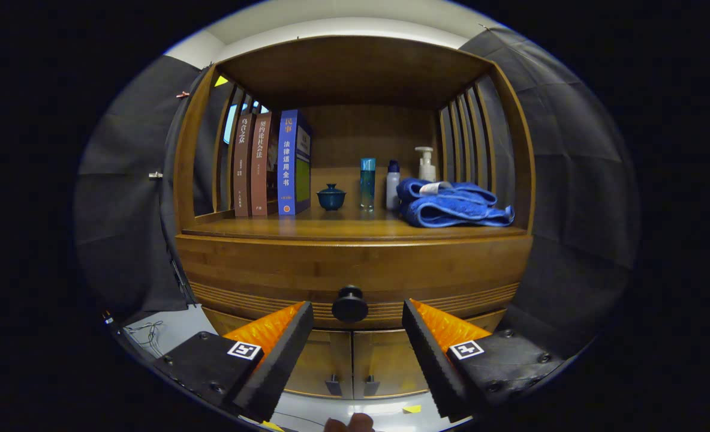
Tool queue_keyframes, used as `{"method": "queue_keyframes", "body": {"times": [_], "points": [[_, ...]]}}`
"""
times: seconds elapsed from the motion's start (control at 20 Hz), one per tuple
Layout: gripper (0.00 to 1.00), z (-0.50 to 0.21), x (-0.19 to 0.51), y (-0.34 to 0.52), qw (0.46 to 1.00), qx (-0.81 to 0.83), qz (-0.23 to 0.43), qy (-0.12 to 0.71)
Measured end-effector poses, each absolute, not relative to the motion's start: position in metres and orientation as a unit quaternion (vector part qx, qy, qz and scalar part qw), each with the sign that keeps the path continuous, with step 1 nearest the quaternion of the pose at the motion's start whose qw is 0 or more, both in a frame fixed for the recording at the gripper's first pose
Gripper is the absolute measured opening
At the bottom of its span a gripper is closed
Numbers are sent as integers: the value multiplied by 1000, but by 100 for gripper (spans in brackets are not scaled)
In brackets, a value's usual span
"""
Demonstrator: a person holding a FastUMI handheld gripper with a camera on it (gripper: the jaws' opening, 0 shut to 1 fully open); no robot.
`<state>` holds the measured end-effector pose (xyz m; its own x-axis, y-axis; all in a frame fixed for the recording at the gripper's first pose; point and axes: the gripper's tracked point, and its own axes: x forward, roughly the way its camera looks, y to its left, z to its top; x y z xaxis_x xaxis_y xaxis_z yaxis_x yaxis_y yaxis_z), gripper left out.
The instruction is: Pull open the drawer, take out the items inside it, and place them on the countertop above the cabinet.
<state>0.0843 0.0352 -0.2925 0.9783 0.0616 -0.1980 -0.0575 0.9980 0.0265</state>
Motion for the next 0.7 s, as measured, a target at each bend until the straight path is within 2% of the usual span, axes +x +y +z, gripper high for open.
{"method": "queue_keyframes", "body": {"times": [0.25, 0.35, 0.6, 0.7], "points": [[98, -314, 101, 41, 993, 38, 21, 106], [91, -319, 108, 40, 994, 32, 18, 107], [56, -319, 123, 42, 994, 14, 33, 100], [51, -318, 124, 42, 995, -3, 34, 97]]}}
